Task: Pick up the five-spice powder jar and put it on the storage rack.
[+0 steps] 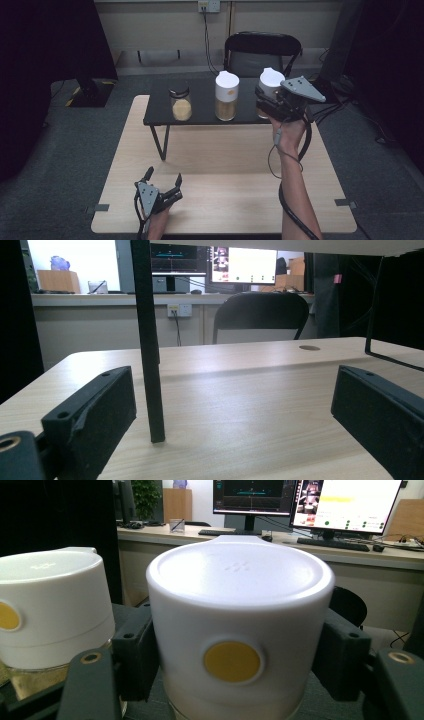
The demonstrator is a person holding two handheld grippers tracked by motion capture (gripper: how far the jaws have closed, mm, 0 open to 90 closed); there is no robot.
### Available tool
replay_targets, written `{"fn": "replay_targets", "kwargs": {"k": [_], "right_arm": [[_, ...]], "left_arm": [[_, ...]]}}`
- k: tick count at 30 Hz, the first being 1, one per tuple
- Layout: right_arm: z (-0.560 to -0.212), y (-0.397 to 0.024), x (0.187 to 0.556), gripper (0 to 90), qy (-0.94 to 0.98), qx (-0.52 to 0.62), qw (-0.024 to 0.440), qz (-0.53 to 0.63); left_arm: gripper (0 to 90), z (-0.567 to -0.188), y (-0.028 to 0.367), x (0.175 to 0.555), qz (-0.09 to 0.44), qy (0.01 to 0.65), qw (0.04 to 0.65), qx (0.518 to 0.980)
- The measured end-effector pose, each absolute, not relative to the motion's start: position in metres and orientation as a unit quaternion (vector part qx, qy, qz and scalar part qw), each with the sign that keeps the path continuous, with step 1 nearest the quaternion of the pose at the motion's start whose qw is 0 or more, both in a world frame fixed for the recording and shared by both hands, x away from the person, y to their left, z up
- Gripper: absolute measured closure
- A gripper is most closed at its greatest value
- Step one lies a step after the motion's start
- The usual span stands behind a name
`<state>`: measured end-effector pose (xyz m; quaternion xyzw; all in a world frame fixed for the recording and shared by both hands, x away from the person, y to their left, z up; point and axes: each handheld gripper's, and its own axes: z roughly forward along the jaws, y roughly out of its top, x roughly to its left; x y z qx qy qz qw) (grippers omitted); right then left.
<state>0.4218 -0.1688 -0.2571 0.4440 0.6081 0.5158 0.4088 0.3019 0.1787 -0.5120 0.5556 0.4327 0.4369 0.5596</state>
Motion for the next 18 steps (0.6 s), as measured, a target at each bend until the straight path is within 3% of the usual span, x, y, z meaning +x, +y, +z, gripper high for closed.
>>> {"fn": "replay_targets", "kwargs": {"k": [18], "right_arm": [[-0.271, -0.172, 0.436, 30.1, 0.605, 0.460, 0.395, 0.517]], "left_arm": [[3.7, -0.512, 0.179, 0.302, 0.437, 0.433, 0.560, 0.556]]}}
